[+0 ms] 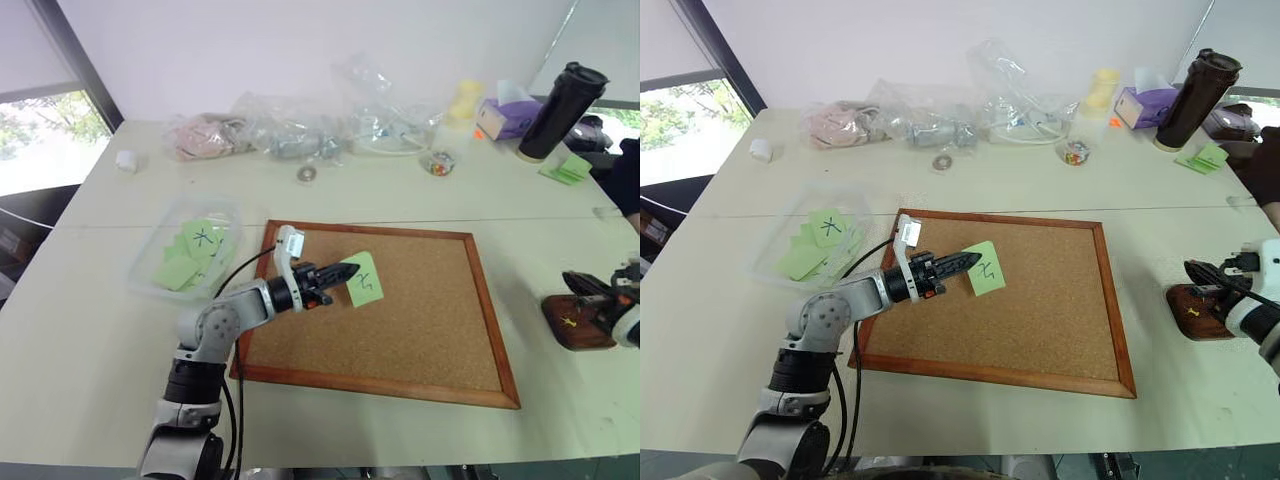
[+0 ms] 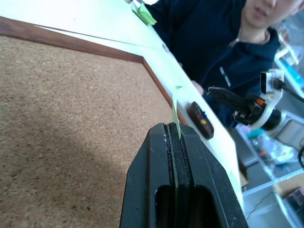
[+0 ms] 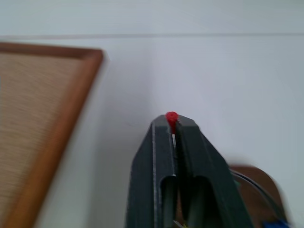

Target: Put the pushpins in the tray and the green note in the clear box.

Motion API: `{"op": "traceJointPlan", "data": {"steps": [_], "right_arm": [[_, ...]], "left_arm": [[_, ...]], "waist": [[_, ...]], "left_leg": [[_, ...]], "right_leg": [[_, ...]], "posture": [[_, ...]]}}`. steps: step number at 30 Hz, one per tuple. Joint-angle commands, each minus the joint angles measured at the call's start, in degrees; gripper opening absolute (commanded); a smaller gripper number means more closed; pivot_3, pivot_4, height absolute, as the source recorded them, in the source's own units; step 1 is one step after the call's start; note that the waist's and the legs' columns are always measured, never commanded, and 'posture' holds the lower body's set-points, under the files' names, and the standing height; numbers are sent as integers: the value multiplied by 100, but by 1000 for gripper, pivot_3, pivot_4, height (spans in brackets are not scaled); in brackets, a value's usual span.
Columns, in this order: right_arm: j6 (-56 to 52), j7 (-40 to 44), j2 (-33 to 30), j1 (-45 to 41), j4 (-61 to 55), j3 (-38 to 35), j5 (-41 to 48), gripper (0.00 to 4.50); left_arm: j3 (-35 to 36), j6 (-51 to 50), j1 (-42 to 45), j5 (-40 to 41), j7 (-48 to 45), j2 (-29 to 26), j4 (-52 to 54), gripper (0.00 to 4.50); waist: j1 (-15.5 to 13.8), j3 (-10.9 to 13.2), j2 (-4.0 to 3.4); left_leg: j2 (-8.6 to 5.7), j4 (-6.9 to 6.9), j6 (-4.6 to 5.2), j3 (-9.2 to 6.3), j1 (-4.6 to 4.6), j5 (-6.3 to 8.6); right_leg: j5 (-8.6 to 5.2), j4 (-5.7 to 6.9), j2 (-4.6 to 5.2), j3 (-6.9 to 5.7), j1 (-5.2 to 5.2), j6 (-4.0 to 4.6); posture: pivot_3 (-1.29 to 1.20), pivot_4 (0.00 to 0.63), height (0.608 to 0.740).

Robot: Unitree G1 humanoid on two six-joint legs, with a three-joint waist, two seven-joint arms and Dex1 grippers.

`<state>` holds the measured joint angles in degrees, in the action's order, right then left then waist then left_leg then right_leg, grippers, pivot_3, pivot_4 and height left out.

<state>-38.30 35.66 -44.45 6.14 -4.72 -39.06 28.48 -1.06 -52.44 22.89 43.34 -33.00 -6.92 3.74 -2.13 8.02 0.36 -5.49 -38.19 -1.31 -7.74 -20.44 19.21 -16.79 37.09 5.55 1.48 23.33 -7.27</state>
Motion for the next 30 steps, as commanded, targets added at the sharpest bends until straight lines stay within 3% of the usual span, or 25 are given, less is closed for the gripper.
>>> {"op": "traceJointPlan", "data": {"steps": [1, 11, 12, 20, 30], "right_arm": [[420, 172, -115, 143, 188, -6, -209, 0], [648, 492, -92, 474, 846, -99, -225, 0], [632, 504, -89, 473, 859, -104, -199, 642], [669, 474, -103, 522, 812, -157, -196, 4447], [-561, 942, -501, 268, -1069, -507, 1288, 4447]], "left_arm": [[-115, 290, -40, -144, -157, -70, 236, 38], [-217, 474, -222, -286, -160, -88, 370, 38], [-272, 521, -244, -337, -213, -131, 387, 0], [-460, 685, -329, -489, -375, -276, 472, 0], [-512, 665, -218, -491, -635, -777, 1265, 0]], "waist": [[-1, 1, 1], [-6, 0, -1], [-5, 0, 0], [-12, 0, -2], [12, 3, -13]], "left_leg": [[0, 0, 0, 0, -1, 0], [-1, -2, 0, 1, -1, 0], [-1, -1, 0, 1, 1, 0], [-1, -1, 0, 1, -1, 0], [2, 0, 0, 0, -1, 0]], "right_leg": [[0, 0, 0, 0, 0, 0], [0, -2, 1, 1, -2, 0], [0, -2, 1, 1, -4, 0], [0, -4, 2, 1, -4, 0], [0, -4, 0, 2, -3, 0]], "posture": [[0, 150, 740], [0, 150, 740], [0, 150, 740], [0, 150, 740], [0, 150, 740]]}}
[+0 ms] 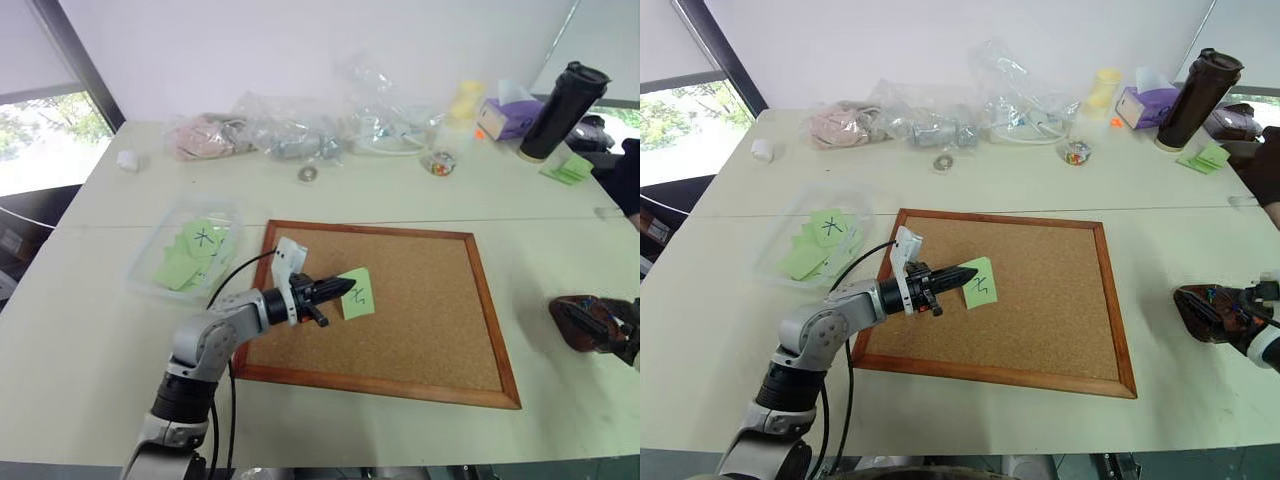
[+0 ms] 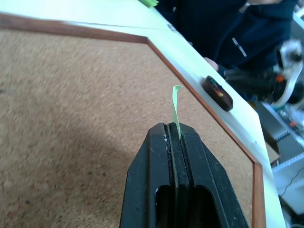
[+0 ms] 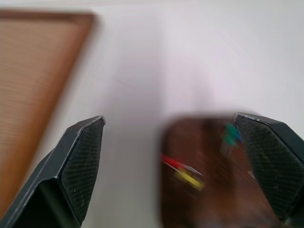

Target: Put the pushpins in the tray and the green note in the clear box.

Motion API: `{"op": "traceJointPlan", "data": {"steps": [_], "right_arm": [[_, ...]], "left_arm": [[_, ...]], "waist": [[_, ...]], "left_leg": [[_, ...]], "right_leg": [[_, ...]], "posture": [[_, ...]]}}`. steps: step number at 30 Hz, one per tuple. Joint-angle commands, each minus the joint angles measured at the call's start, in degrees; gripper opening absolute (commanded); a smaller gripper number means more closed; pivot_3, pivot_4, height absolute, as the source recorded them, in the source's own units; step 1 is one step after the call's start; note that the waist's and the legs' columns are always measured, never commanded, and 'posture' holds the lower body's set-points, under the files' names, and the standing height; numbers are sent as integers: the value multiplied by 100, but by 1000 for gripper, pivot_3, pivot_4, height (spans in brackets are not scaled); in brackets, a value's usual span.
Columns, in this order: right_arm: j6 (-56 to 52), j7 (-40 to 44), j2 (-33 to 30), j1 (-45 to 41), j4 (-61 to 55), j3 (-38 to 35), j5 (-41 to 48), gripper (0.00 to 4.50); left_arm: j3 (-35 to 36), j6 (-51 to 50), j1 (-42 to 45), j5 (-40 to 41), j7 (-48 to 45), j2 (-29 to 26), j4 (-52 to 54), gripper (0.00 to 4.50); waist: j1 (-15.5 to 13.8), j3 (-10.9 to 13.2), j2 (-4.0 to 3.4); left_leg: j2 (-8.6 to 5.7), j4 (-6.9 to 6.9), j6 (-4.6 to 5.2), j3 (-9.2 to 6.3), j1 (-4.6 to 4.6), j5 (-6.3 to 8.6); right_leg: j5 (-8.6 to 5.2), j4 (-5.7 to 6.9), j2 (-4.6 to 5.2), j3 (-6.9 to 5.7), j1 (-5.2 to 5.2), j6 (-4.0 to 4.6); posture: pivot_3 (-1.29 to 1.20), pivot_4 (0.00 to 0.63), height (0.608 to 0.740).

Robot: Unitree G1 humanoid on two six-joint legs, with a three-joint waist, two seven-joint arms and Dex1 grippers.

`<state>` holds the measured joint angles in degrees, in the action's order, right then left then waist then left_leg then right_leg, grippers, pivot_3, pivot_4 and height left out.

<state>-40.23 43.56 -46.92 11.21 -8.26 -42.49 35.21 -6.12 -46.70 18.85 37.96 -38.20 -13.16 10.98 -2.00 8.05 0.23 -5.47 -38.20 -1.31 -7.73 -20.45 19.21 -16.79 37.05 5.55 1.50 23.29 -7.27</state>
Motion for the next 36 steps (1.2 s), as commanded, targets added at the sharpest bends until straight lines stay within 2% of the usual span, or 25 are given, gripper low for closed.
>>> {"op": "traceJointPlan", "data": {"steps": [1, 4, 8, 14, 19, 24, 26, 31, 36], "right_arm": [[-502, 165, -293, -346, -903, -64, 784, 4447], [-727, 151, -326, -688, -1423, 464, 1079, 4447], [-869, 218, -280, -1256, -2109, 1733, 1253, 4447], [-698, 453, -302, -1977, -1952, 2929, 921, 4447], [-392, 889, -140, -2486, -1671, 3731, 665, 4447], [-30, 1194, -28, -3024, -1414, 4340, 223, 4447], [48, 1231, 54, -3179, -1277, 4470, 113, 4447], [239, 1255, 183, -3337, -1084, 4592, -160, 4500], [261, 1279, 230, -3357, -1037, 4577, -260, 4500]], "left_arm": [[37, 58, 240, 67, -107, -229, 657, 0], [167, -4, 380, 106, -92, -486, 930, 0], [493, -136, 525, 116, 172, -921, 1415, 0], [1307, -360, 646, 98, 887, -1378, 1734, 0], [2392, -329, 438, -201, 1394, -2087, 1567, 0], [2861, 38, 35, -631, 1439, -2539, 924, 0], [2830, 335, -73, -895, 1394, -2660, 543, 0], [2546, 799, -120, -1232, 1206, -2587, -283, 1910], [2277, 1048, -191, -1283, 702, -2623, -526, 4442]], "waist": [[-13, 0, 0], [-18, 3, 6], [-16, 7, 11], [-27, 12, 18], [32, 26, 31], [45, 30, 27], [30, 30, 28], [-30, 33, 34], [-7, 34, 33]], "left_leg": [[1, 0, 0, 0, 0, 0], [1, -2, 0, -4, -1, 0], [1, 0, 0, -5, -3, 0], [0, -3, 0, -7, -7, 0], [3, 2, 0, -9, -6, 0], [4, 7, -1, -9, -7, 0], [4, 7, -1, -9, -6, 0], [-2, 4, -1, -14, -17, 0], [0, 5, -1, -14, -18, 0]], "right_leg": [[0, 0, 0, 0, 0, 0], [0, -1, 0, -3, -2, 0], [0, -4, 1, -5, 0, 0], [0, -4, 3, -7, 1, 0], [0, -1, 0, -9, 10, 0], [0, -1, 1, -11, 13, 0], [0, -2, 1, -13, 11, 1], [0, -7, 7, -18, 14, 1], [0, -4, 6, -18, 18, 1]], "posture": [[0, 150, 740], [0, 150, 740], [0, 150, 740], [0, 150, 740], [0, 150, 740], [0, 150, 740], [0, 150, 740], [0, 150, 740], [0, 150, 740]]}}
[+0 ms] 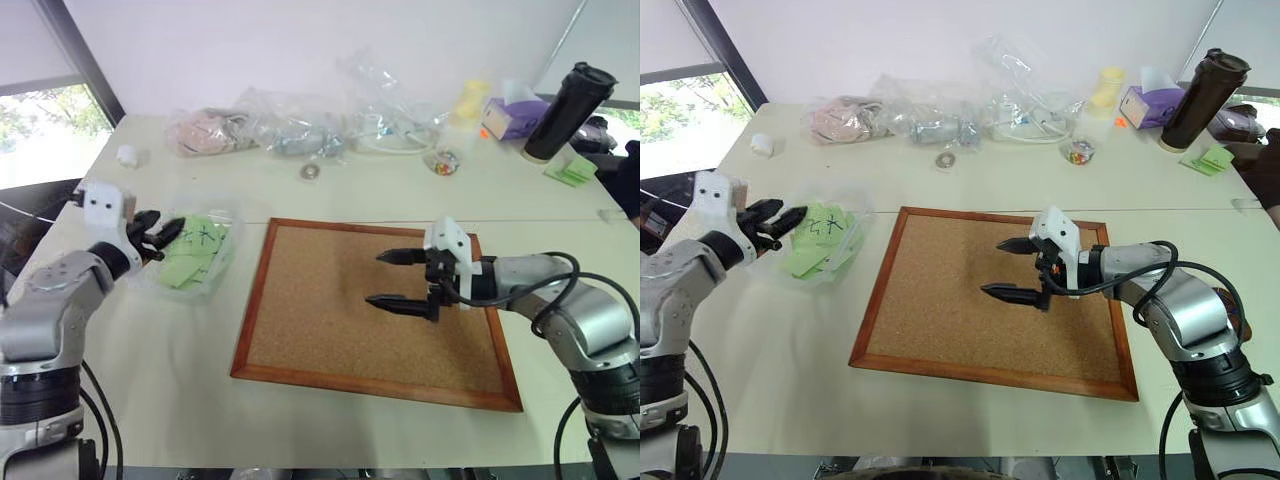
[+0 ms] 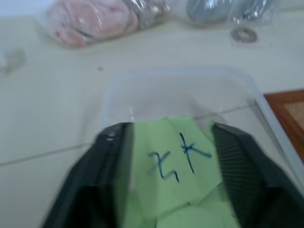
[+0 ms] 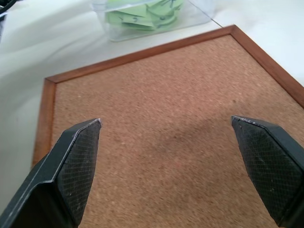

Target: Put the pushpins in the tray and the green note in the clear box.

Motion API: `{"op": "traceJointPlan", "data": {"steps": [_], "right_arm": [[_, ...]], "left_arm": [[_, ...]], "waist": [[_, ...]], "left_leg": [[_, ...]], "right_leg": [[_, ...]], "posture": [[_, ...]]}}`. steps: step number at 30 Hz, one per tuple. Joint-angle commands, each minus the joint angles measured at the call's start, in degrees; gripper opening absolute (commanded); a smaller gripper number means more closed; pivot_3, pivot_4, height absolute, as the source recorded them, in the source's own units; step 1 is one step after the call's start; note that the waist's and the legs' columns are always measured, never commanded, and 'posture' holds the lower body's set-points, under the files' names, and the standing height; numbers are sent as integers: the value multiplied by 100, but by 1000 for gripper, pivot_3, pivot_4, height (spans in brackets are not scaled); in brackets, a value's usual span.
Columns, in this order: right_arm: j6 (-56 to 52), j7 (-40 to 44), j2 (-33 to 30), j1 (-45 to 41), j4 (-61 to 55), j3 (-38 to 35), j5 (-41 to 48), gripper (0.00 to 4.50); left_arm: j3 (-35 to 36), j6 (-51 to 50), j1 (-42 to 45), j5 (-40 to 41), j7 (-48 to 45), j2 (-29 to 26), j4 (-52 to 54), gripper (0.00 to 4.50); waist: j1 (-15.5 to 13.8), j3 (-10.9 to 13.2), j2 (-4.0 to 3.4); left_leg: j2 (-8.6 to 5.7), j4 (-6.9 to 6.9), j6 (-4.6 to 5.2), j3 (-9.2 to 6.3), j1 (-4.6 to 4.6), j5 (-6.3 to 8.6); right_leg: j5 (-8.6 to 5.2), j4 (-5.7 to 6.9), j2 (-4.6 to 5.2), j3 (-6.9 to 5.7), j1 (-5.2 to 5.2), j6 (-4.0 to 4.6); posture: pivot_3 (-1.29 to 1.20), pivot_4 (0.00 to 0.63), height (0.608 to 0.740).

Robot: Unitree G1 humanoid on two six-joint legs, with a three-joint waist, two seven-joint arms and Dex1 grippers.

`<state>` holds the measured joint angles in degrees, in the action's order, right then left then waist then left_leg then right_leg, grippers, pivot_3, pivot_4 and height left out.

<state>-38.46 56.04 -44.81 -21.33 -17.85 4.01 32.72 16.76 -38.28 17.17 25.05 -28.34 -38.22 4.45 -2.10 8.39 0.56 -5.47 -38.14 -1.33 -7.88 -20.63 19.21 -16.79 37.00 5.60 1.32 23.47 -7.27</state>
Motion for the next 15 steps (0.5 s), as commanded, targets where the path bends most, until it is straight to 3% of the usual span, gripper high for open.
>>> {"op": "traceJointPlan", "data": {"steps": [1, 9, 15], "right_arm": [[90, 26, 7, -82, -72, -99, -34, 4500], [5, 28, -411, 466, -132, -698, -34, 4500], [-211, -65, -736, 1180, -455, -1393, 124, 4500]], "left_arm": [[16, 143, -45, 140, -426, -132, 236, 4482], [362, -458, -321, 1628, -1518, -344, 1600, 4482], [-532, -591, -429, 1760, -2169, -635, 2226, 4482]], "waist": [[10, 0, 0], [6, 1, -2], [3, 2, -5]], "left_leg": [[0, 0, 0, 0, -3, 0], [1, -4, 0, -2, -26, 0], [2, -5, 0, -2, -26, 0]], "right_leg": [[0, 0, 0, 0, 3, 0], [0, 1, 3, 1, 19, 0], [0, 2, 1, 3, 18, 1]], "posture": [[0, 150, 740], [0, 150, 740], [0, 150, 740]]}}
